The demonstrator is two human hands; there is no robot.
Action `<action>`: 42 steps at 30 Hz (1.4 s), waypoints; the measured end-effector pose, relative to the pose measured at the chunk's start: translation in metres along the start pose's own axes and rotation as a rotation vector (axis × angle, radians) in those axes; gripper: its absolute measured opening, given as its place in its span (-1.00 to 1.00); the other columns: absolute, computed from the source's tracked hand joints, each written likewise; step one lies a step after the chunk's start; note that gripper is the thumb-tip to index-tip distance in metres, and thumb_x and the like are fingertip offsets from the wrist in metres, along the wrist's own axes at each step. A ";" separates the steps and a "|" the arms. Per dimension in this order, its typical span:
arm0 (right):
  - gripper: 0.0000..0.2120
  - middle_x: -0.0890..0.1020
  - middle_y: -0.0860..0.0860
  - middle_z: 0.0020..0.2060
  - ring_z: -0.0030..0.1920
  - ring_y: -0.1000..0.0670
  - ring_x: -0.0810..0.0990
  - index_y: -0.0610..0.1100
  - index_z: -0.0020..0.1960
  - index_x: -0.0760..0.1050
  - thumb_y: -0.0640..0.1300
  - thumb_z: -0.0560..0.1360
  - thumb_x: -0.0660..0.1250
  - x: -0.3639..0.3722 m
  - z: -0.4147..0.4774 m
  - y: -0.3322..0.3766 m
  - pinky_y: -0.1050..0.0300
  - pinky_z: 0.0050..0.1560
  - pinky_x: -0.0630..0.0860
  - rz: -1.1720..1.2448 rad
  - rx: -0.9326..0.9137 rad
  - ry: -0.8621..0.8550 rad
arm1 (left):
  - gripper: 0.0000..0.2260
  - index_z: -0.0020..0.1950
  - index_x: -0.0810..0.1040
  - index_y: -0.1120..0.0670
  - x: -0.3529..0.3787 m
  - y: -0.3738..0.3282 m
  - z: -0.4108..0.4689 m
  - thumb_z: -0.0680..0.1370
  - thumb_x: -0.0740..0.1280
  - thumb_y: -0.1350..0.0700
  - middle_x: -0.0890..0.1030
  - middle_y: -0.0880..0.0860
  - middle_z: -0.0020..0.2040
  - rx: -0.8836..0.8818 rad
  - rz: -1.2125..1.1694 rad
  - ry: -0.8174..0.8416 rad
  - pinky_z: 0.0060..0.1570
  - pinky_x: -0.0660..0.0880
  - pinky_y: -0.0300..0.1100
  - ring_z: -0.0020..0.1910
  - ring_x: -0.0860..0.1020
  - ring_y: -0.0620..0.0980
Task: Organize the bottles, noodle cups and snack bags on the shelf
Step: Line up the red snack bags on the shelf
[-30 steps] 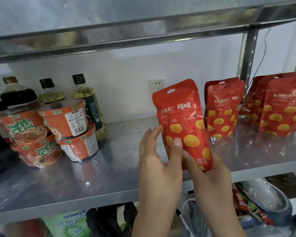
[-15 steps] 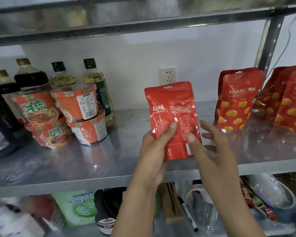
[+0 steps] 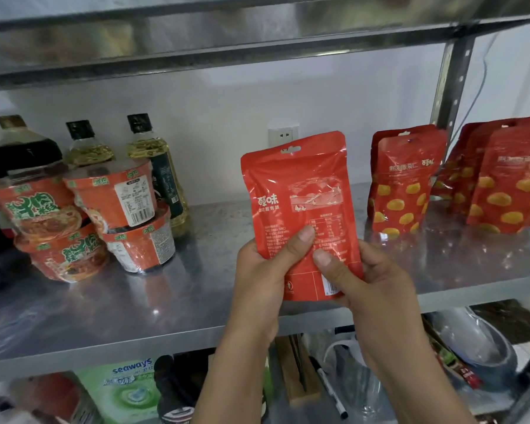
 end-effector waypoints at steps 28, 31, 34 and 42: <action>-0.57 0.53 0.29 0.18 0.18 0.27 0.52 0.17 0.30 0.41 0.07 0.47 0.44 -0.019 -0.011 0.015 0.37 0.08 0.47 -0.472 -0.248 -0.236 | -0.63 0.23 0.61 0.08 -0.002 0.002 0.002 0.45 0.45 0.01 0.71 0.08 0.11 0.025 -0.011 -0.049 0.16 0.59 0.11 0.09 0.69 0.10; -0.57 0.46 0.34 0.26 0.30 0.31 0.42 0.17 0.39 0.39 0.20 0.56 0.30 0.000 -0.018 0.020 0.26 0.26 0.40 -0.612 -0.339 -0.186 | -0.69 0.23 0.59 0.05 -0.006 -0.009 0.009 0.53 0.36 -0.04 0.71 0.06 0.10 0.117 0.056 -0.100 0.17 0.58 0.07 0.09 0.69 0.07; -0.46 0.47 0.50 0.22 0.25 0.51 0.36 0.33 0.45 0.26 0.33 0.51 0.28 0.032 -0.008 0.006 0.52 0.18 0.36 -0.475 -0.201 0.040 | -0.42 0.39 0.50 0.07 0.007 0.000 0.014 0.55 0.15 -0.28 0.64 0.11 0.26 0.050 -0.040 0.085 0.28 0.52 0.00 0.26 0.61 0.06; -0.76 0.73 0.08 -0.02 0.02 0.07 0.71 -0.03 0.19 0.51 -0.21 0.56 0.39 0.014 0.074 -0.001 0.06 0.08 0.63 -0.133 -0.093 0.032 | -0.56 0.40 0.48 0.03 -0.026 -0.024 0.056 0.53 0.42 0.04 0.56 -0.04 0.32 0.162 0.286 -0.029 0.15 0.50 -0.27 0.29 0.53 -0.12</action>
Point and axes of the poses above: each hand's wrist, its own z-axis towards the middle knuckle, its own x-axis out of the palm, y = z × x, the point moved 10 cm from there along z, towards the middle knuckle
